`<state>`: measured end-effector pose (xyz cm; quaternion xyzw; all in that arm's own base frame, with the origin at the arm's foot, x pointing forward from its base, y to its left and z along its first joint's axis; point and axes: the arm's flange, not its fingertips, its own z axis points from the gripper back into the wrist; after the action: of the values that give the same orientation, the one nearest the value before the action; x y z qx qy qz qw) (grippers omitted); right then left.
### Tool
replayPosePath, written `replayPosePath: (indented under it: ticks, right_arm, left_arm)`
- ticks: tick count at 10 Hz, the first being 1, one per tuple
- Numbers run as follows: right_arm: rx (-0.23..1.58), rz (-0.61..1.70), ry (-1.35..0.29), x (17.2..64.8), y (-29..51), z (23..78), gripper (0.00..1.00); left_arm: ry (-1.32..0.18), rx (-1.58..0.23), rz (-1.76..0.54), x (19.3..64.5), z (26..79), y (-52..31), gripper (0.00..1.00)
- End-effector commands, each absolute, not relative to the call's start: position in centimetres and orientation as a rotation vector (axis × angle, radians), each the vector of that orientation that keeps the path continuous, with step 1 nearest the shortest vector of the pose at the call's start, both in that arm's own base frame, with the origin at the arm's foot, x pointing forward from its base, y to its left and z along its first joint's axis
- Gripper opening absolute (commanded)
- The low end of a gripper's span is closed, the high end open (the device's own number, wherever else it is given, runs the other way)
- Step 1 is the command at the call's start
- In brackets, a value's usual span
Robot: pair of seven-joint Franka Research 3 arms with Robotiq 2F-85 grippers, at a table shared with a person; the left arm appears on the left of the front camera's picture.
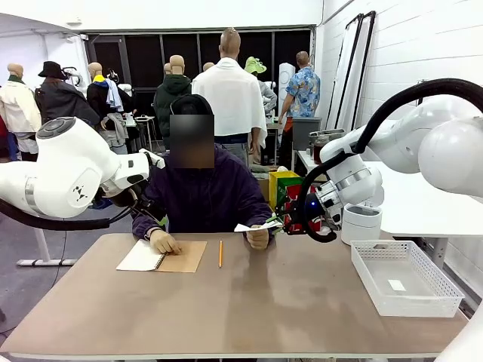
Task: Sort the paper based on its condition.
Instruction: If a person hands you a paper, place it in the Organizing basket , and if it's crumpled, put it in the Trash can.
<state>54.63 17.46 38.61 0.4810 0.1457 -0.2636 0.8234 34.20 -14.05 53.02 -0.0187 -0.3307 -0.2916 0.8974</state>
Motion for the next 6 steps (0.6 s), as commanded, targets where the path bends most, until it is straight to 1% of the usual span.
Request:
replayPosePath:
  ticks: [1,6]
  right_arm:
    - [1.027,-0.57,0.319,55.3,17.7,38.9,0.0]
    - [1.022,-0.496,0.295,54.6,17.7,40.0,0.0]
  left_arm:
    - [-0.684,-0.037,-0.603,34.3,53.0,-14.0,1.0]
    - [-0.684,-0.037,-0.603,34.3,53.0,-14.0,1.0]
